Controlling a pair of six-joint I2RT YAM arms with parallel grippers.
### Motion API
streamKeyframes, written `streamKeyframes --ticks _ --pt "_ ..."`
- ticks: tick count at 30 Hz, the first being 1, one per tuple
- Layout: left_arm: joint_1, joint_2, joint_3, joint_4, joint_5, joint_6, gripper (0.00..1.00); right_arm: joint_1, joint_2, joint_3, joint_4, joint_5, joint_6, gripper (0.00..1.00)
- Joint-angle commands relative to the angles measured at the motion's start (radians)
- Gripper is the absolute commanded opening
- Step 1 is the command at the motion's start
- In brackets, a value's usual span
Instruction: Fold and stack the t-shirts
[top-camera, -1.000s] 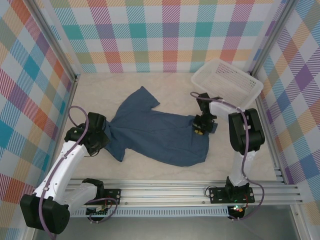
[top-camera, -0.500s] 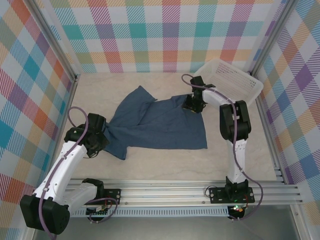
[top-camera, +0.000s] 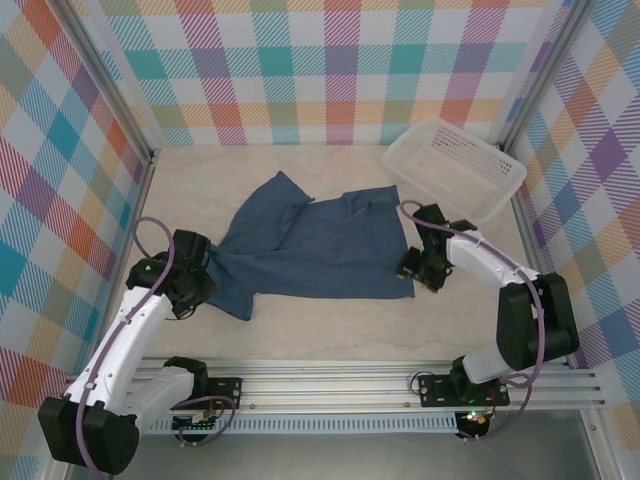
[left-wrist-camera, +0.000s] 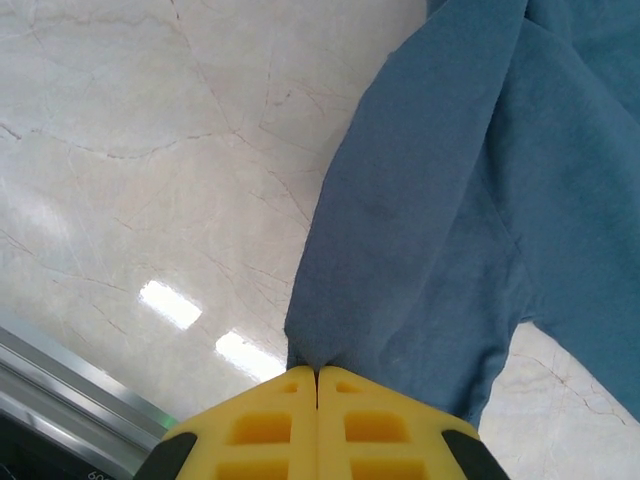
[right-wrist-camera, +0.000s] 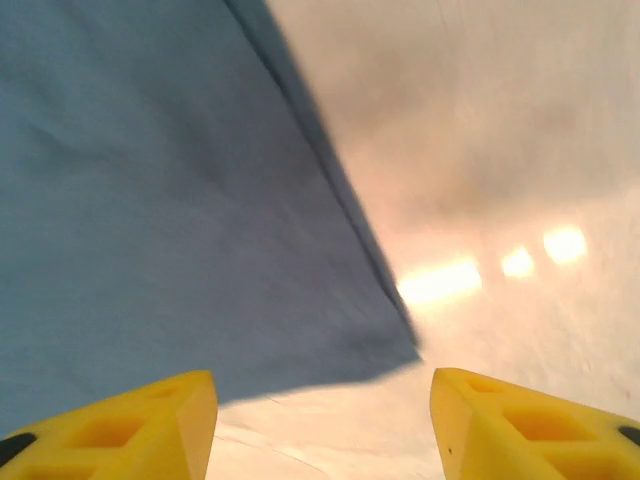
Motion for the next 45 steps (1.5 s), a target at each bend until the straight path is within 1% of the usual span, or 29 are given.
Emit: streamKeyframes --ticks 1,5,9,15,17,22,28,30,31,33,36,41,45 --pt "0.008 0.009 -0.02 -0.001 0.034 -0.023 0.0 0.0 -0.018 -0.043 -0.026 -0.089 0.064 0.6" --pt "0.007 0.008 -0.023 0.015 0.037 -0.032 0.0 -0.001 0.008 -0.086 0.012 -0.078 0.096 0.6" --pt "0.007 0.015 -0.013 0.018 0.04 -0.027 0.0 -0.004 0.065 -0.054 0.053 -0.063 0.078 0.58" --pt "0.006 0.012 -0.014 0.022 0.038 -0.026 0.0 -0.004 0.152 -0.015 0.068 -0.053 0.072 0.52" --pt "0.007 0.01 -0.014 0.022 0.039 -0.027 0.0 -0.004 0.175 -0.01 0.088 -0.047 0.063 0.49" --pt "0.008 0.002 -0.017 0.044 0.046 -0.027 0.0 -0.004 0.245 0.033 0.104 -0.018 0.034 0.29" --pt "0.008 0.004 -0.005 0.077 0.052 -0.028 0.0 0.006 0.231 0.094 0.139 -0.009 -0.033 0.04" --pt "0.007 0.004 0.006 0.093 0.05 -0.027 0.0 0.018 0.201 0.126 0.133 0.005 -0.056 0.0" --pt "0.008 0.005 0.018 0.102 0.049 -0.027 0.0 0.025 0.183 0.146 0.127 0.008 -0.069 0.0" --pt "0.008 0.016 0.055 0.118 0.041 -0.026 0.0 0.042 0.144 0.198 0.11 0.008 -0.092 0.0" --pt "0.008 0.056 0.174 0.136 0.014 -0.02 0.0 0.06 0.085 0.292 0.097 -0.028 -0.122 0.0" --pt "0.009 0.127 0.443 0.145 -0.074 0.006 0.0 0.067 0.007 0.494 0.088 -0.074 -0.146 0.0" --pt "0.01 0.107 0.605 0.165 -0.131 0.013 0.0 0.067 -0.066 0.611 0.136 -0.136 -0.174 0.0"
